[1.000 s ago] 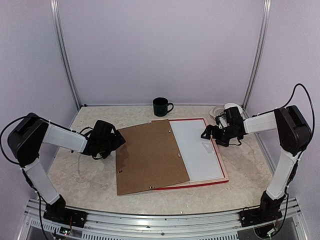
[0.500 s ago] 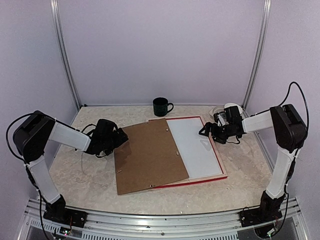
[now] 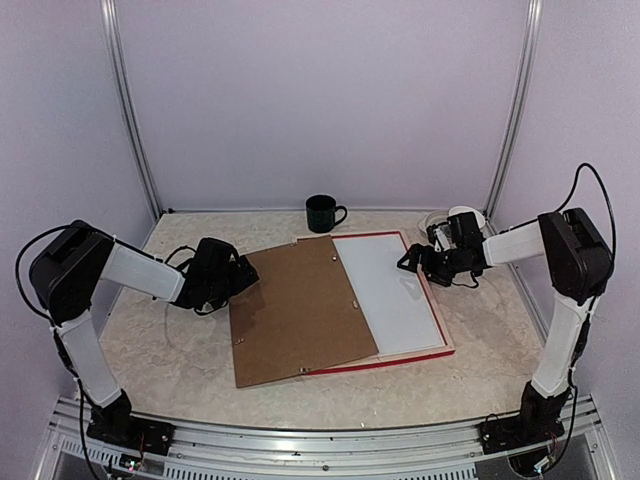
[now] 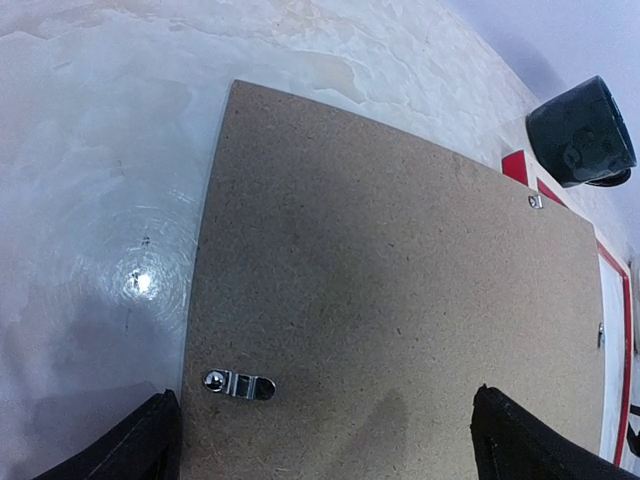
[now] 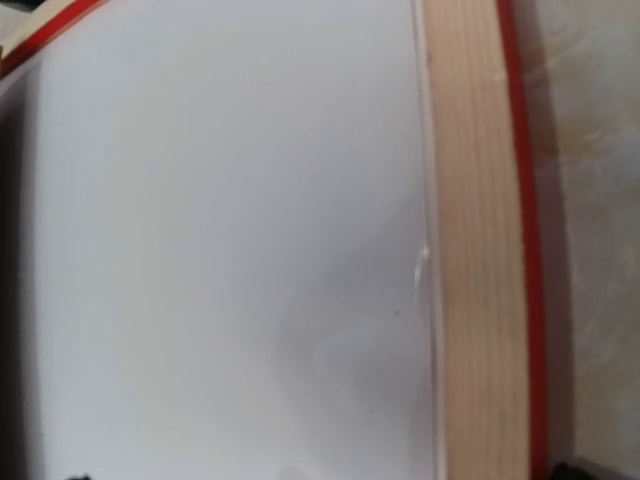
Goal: Put the photo into the frame
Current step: Move the backboard to the frame body.
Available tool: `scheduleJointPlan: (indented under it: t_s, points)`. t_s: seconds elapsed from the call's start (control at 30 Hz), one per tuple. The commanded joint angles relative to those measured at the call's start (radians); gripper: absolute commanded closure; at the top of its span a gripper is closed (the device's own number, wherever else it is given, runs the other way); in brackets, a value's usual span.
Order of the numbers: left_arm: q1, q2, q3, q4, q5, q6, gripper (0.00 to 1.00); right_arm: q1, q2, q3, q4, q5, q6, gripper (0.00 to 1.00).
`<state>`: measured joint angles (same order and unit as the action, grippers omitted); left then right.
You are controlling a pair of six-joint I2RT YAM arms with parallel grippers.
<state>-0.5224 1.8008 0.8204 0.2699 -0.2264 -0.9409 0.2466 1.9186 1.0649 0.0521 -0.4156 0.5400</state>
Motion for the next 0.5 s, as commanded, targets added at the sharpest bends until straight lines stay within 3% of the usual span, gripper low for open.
scheduleJointPlan:
  t_s: [0.0,0.47]
  points:
    - [-0.048,0.001,0.005,0.093,0.140,-0.019,0.01,0.048,0.041,-0.019,-0.019,-0.071,0.013,0.01]
    - [-0.049,-0.117,-0.079,0.236,0.163,-0.010,0.01,0.049,0.017,-0.024,-0.040,-0.060,0.009,0.01]
